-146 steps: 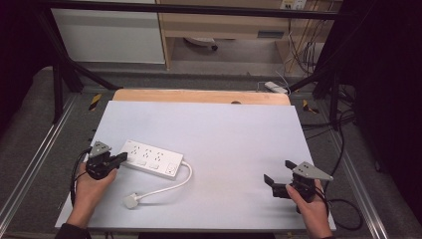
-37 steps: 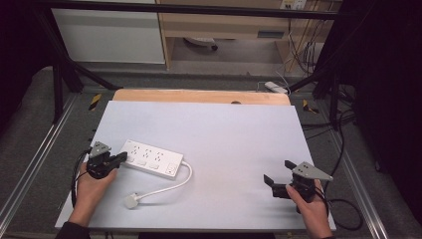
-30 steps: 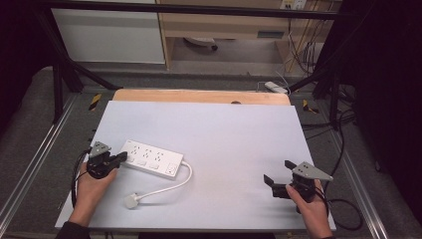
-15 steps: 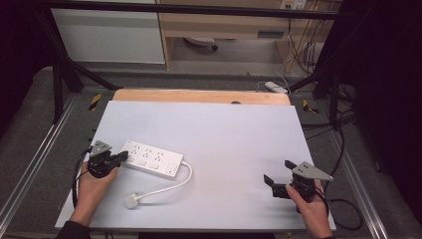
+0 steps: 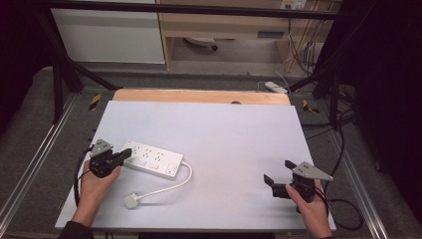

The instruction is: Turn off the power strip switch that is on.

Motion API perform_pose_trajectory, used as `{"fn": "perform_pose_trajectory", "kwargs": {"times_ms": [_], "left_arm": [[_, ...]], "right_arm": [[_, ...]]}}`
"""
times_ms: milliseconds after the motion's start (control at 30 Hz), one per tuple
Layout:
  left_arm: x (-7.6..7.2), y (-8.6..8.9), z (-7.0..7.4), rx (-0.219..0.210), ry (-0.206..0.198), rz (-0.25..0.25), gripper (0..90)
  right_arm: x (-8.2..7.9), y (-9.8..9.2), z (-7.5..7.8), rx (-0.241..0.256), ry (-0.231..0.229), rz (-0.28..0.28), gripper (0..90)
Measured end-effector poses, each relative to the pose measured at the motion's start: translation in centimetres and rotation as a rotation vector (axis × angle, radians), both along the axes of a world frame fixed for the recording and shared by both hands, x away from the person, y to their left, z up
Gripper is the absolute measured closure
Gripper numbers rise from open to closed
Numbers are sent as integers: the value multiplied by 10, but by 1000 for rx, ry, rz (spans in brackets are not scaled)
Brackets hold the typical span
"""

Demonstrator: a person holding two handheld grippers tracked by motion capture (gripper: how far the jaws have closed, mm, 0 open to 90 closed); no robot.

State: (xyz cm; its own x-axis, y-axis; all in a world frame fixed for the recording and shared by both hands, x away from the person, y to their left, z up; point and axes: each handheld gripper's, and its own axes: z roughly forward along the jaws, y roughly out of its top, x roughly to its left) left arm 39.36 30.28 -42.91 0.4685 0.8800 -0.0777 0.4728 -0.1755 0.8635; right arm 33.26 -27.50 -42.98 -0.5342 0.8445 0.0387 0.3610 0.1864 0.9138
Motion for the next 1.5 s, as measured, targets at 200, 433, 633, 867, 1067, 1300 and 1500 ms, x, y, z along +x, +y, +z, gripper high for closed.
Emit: {"fn": "perform_pose_trajectory", "kwargs": {"times_ms": [200,433,633,867,1067,1300,1500], "left_arm": [[-2,-3,4,-23,-39,6,739],[-3,-4,11,-64,-63,44,393],[-7,-7,19,-95,-101,53,157],[-13,-11,29,-104,-121,31,87],[-19,-12,40,-108,-126,25,87],[-29,-10,54,-122,-140,20,82],[-38,-7,61,-125,-153,17,75]], "right_arm": [[0,0,-1,0,2,-4,37],[1,-1,-1,3,4,-7,36],[0,-1,0,12,3,-10,33],[0,-2,0,10,3,-11,30],[0,-2,0,9,1,-7,30],[0,-3,0,10,1,-10,30],[0,-3,0,9,2,-10,30]]}}
